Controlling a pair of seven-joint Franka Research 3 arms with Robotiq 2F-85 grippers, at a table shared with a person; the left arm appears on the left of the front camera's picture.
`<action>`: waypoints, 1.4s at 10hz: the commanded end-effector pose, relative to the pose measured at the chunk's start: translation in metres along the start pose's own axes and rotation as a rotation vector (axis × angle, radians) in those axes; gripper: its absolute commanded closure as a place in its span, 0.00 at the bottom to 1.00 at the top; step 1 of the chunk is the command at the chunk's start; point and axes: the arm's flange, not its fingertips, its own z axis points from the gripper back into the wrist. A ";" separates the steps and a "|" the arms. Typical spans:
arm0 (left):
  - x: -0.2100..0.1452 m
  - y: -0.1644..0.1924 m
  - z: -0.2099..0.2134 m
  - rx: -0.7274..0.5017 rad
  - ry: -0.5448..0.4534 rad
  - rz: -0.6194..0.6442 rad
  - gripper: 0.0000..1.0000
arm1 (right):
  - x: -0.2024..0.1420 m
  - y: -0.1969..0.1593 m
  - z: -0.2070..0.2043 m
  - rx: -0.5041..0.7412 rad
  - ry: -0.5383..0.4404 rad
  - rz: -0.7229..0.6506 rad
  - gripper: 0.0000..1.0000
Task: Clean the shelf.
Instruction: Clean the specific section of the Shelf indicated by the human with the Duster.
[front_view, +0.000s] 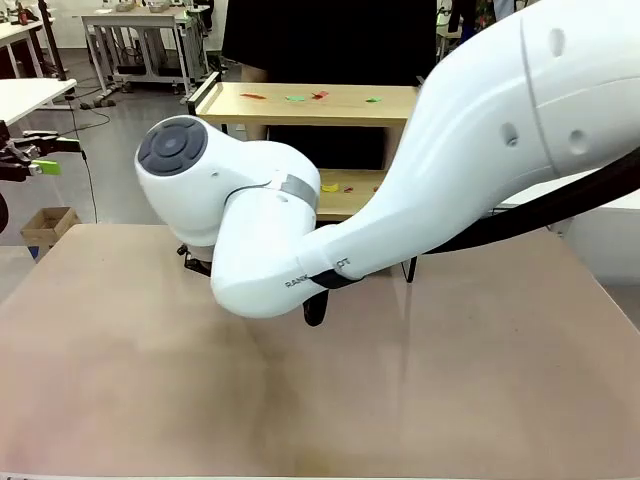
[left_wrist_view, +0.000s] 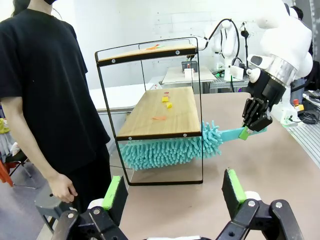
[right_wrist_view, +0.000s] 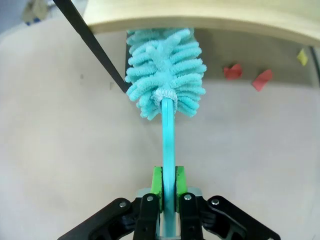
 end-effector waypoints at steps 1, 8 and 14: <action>0.002 -0.001 0.000 -0.002 -0.003 -0.016 0.00 | -0.005 0.020 -0.008 -0.040 -0.058 -0.030 0.87; 0.002 -0.001 0.000 -0.002 -0.003 -0.016 0.00 | -0.019 0.027 -0.031 -0.026 0.018 0.015 0.87; 0.002 -0.001 0.000 -0.002 -0.003 -0.016 0.00 | -0.020 0.012 -0.040 0.015 0.071 0.023 0.87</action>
